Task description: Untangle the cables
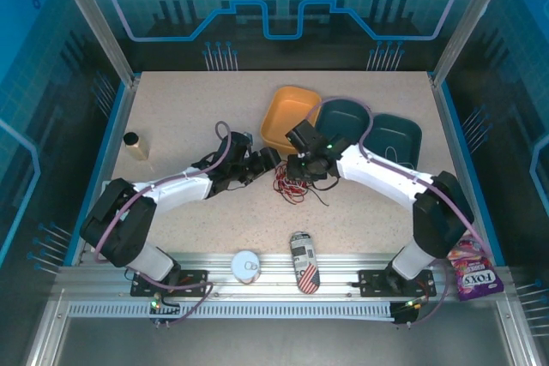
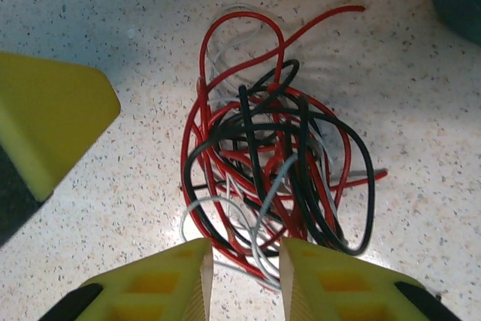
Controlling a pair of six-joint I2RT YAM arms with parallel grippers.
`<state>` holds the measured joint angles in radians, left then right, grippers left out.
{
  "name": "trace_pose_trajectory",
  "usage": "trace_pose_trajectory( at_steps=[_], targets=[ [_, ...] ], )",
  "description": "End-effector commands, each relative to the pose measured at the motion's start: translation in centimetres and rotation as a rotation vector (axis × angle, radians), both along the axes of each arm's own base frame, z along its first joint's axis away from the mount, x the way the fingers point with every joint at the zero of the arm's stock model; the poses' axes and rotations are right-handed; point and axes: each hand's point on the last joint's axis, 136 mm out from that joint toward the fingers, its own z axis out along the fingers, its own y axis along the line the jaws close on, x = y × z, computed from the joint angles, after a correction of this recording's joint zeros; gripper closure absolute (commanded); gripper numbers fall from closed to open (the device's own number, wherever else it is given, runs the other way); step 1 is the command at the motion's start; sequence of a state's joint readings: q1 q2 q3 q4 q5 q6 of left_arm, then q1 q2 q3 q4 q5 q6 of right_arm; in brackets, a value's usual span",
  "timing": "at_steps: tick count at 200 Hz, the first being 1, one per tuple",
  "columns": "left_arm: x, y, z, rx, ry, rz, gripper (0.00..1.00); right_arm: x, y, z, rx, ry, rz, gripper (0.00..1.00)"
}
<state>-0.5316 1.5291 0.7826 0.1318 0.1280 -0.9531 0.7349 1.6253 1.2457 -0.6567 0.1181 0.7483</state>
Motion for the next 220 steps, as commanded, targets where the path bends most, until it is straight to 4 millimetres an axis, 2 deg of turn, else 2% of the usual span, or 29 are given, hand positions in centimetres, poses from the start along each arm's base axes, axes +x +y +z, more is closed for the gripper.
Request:
trace_pose_trajectory(
  at_steps=[1, 85, 145, 187, 220],
  targets=[
    [-0.5, 0.7, -0.6, -0.01, 0.028, 0.019, 0.2, 0.2, 0.5, 0.0, -0.026, 0.014, 0.009, 0.71],
    [-1.3, 1.9, -1.4, 0.065, 0.041, 0.017, 0.16, 0.5, 0.2, -1.6, -0.071, 0.034, -0.016, 0.75],
    [-1.4, 2.3, -1.1, 0.097, 0.026, 0.009, 0.11, 0.8, 0.1, -2.5, -0.095, 0.04, -0.033, 0.78],
    [-1.6, 2.1, -0.3, 0.111, -0.014, -0.041, 0.07, 1.0, 0.3, -1.5, -0.069, 0.016, -0.029, 0.95],
    [-1.6, 1.4, 1.2, 0.111, -0.086, -0.115, 0.06, 0.9, 0.1, 0.3, -0.039, -0.028, -0.021, 0.98]
  ],
)
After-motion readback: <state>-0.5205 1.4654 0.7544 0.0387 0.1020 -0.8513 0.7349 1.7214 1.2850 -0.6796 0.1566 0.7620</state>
